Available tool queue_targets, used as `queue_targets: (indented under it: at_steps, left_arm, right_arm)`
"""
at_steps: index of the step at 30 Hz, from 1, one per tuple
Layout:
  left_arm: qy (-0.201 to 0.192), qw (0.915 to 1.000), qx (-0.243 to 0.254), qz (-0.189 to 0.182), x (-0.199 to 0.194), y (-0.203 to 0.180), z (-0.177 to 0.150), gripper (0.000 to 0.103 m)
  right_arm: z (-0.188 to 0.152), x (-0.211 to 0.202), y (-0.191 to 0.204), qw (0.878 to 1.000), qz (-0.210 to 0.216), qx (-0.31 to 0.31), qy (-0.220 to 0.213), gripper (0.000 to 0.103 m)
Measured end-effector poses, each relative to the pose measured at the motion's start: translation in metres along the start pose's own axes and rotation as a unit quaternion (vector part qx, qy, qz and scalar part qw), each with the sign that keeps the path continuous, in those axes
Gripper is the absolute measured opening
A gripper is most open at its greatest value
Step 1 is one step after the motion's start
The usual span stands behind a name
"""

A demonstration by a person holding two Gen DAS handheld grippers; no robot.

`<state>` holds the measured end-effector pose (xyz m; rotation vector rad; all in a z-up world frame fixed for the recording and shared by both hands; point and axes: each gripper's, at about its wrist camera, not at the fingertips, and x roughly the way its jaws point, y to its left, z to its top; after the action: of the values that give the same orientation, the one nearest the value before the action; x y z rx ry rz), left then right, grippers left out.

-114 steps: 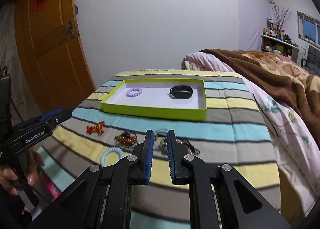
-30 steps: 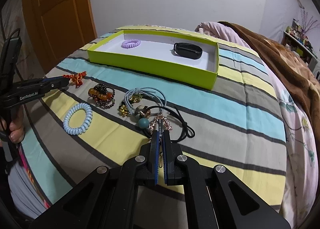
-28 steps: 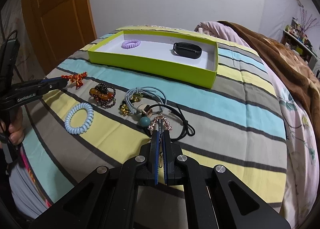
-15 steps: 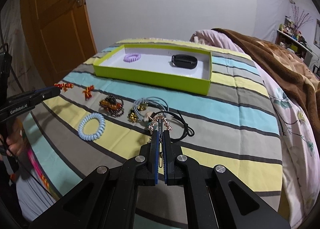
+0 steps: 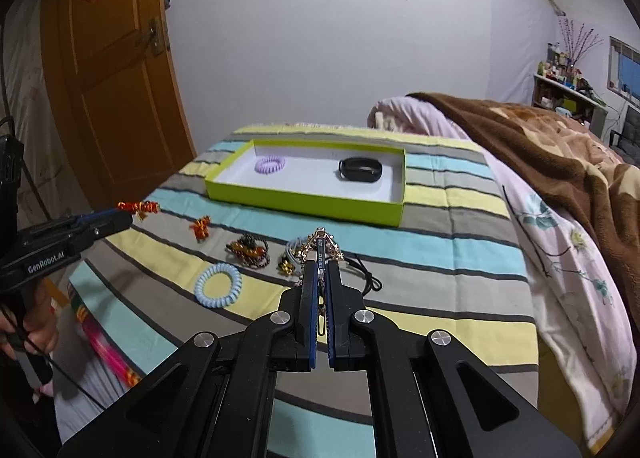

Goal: Organize jewelry
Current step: 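Carry both items into the green box and open both tools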

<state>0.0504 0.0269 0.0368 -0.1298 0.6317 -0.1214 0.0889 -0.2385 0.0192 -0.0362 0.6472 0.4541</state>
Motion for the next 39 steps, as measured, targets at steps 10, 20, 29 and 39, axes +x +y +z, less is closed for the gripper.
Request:
queue_targets:
  at_steps: [10,20,29,39]
  left_arm:
    - [-0.017,0.9998,0.004,-0.007,-0.018,-0.011,0.004,0.018]
    - [-0.019,0.9997,-0.002,-0.012,-0.012,-0.010,0.012,0.018]
    - [-0.013,0.9999,0.003,-0.006,0.009,-0.008,0.022,0.018]
    - [-0.005,1.0000,0.002,0.006,0.046,0.003,0.042,0.018]
  right_arm:
    - [0.004,-0.023,0.012,1.000,0.006,-0.008,-0.024,0.003]
    - [0.010,-0.021,0.011,1.000,0.009,-0.007,-0.028,0.003]
    - [0.021,0.003,0.005,1.000,0.012,-0.005,-0.019,0.003]
    - [0.046,0.041,-0.003,1.000,0.005,-0.008,-0.014,0.003]
